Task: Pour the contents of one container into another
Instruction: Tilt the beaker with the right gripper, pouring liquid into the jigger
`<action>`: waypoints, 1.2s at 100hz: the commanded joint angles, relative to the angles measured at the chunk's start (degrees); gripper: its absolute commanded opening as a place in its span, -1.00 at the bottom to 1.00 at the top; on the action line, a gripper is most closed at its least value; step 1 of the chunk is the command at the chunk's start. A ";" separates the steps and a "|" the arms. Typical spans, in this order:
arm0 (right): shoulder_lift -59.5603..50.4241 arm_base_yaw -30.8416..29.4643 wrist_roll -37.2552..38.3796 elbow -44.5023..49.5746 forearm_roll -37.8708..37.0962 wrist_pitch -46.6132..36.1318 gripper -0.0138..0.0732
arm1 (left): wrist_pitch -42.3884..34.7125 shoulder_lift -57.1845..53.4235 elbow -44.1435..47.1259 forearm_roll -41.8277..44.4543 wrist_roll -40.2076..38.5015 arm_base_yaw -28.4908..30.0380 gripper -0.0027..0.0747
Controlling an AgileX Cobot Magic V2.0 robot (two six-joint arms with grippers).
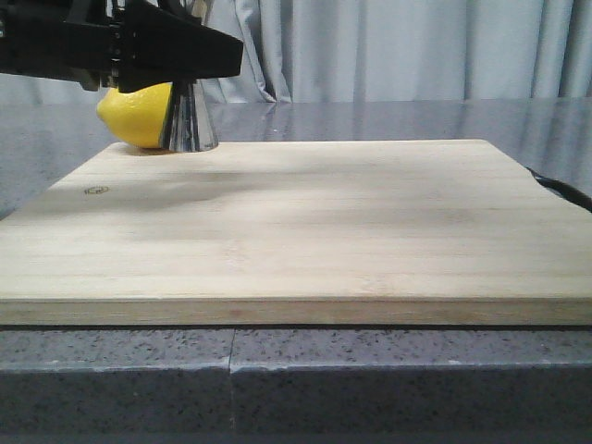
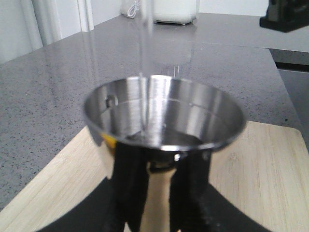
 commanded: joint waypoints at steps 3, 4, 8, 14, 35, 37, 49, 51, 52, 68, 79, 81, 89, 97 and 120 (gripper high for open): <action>-1.91 0.10 -0.43 -2.23 -2.95 -1.66 -0.02 | 5.83 -2.61 -1.45 -4.77 -0.44 -0.50 -0.42; -1.91 0.10 -0.43 -2.23 -3.22 -1.66 -0.02 | 5.83 -2.61 -1.45 -4.77 -0.44 -0.50 -0.42; -1.91 0.10 -0.43 -2.23 -3.52 -1.66 -0.02 | 5.83 -2.61 -1.45 -4.77 -0.44 -0.50 -0.42; -1.91 0.10 -0.43 -2.23 -3.51 -1.66 -0.02 | 5.83 -2.61 -1.45 -4.77 -0.44 -0.50 -0.42; -1.91 0.10 -0.43 -2.23 -3.85 -1.66 -0.02 | 5.83 -2.61 -1.45 -4.77 -0.44 -0.50 -0.42; -1.91 0.10 -0.43 -2.23 -4.12 -1.66 -0.02 | 5.83 -2.61 -1.45 -4.77 -0.44 -0.50 -0.42; -1.91 0.10 -0.43 -2.23 -5.23 -1.66 -0.02 | 5.83 -2.61 -1.45 -4.77 -0.44 -0.50 -0.42; -1.91 0.10 -0.43 -2.23 -5.39 -1.66 -0.02 | 5.83 -2.61 -1.45 -4.77 -0.44 -0.50 -0.42; -1.91 0.10 -0.43 -2.23 -5.39 -1.66 -0.02 | 5.83 -2.61 -1.45 -4.77 -0.44 -0.50 -0.42; -1.91 0.10 -0.43 -2.23 -5.52 -1.79 -0.02 | 5.83 -2.61 -1.45 -4.77 -0.44 -0.50 -0.42; -1.91 0.10 -0.43 -2.23 -5.52 -2.02 -0.02 | 5.83 -2.61 -1.45 -4.77 -0.44 -0.50 -0.42; -1.91 0.10 -0.31 -2.23 -5.52 -2.14 -0.02 | 5.83 -2.61 -1.45 -4.77 -0.44 -0.50 -0.42; -1.91 0.10 2.19 -2.23 -2.83 -2.14 -0.02 | 5.83 -2.61 -1.45 -4.77 -0.44 -0.50 -0.42; -1.91 0.10 5.99 -2.23 1.60 -1.92 -0.02 | 5.83 -2.61 -1.45 -4.77 -0.44 -0.50 -0.42; -1.91 0.10 17.68 -2.23 6.34 -0.18 -0.02 | 5.83 -2.61 -1.45 -4.77 -0.44 -0.50 -0.42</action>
